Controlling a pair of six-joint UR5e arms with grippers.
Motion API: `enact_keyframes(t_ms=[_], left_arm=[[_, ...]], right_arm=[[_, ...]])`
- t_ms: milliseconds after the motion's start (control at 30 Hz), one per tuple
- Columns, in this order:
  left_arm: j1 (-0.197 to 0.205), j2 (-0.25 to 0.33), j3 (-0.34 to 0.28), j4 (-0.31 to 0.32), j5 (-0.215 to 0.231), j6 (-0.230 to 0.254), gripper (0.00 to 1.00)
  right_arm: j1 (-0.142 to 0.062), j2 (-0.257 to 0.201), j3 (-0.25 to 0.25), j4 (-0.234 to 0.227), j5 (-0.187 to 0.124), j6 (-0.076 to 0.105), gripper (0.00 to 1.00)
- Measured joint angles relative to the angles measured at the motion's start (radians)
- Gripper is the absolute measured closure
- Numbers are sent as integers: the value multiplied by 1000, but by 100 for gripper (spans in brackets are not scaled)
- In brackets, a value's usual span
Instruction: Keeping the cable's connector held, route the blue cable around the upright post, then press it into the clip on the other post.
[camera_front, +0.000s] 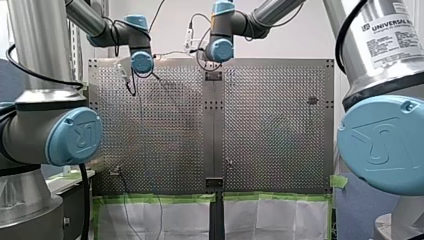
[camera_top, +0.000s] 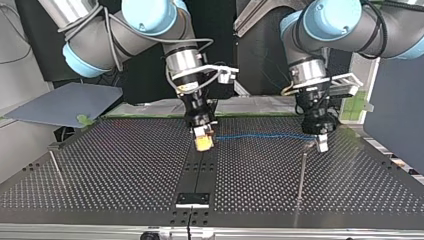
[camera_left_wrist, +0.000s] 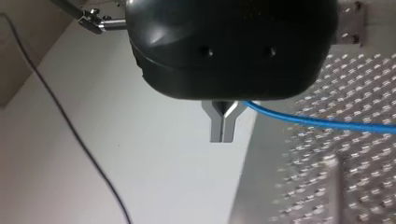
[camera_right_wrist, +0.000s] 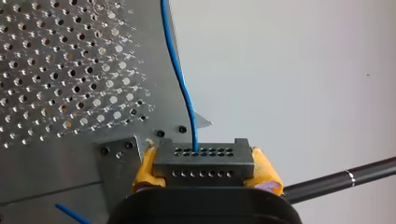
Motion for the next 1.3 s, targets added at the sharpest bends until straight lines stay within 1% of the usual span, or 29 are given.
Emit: enact_keyframes(t_ms=[67, 167, 367, 533, 700, 900, 1100, 1300], left_arm=[[19, 3, 15, -6, 19, 1, 100], [46, -10, 40, -25, 45, 4, 100], [91, -29, 79, -39, 71, -2, 100], [103, -57, 113, -50, 77, -10, 100], [108, -87, 151, -59, 84, -19, 100], [123, -126, 189, -62, 103, -40, 100], [144, -171, 200, -61, 129, -49, 100], [163, -186, 200, -59, 141, -52, 100]], right_arm=[[0, 9, -13, 3, -2, 1, 100], [-1, 23, -34, 6, -8, 2, 100], [-7, 50, -79, 16, -26, 6, 100], [-10, 77, -117, 26, -30, 12, 100], [-12, 101, -151, 33, -33, 14, 100], [-12, 134, -187, 45, -39, 14, 100], [-12, 162, -211, 53, -43, 15, 100], [-12, 194, -215, 54, -46, 15, 100]])
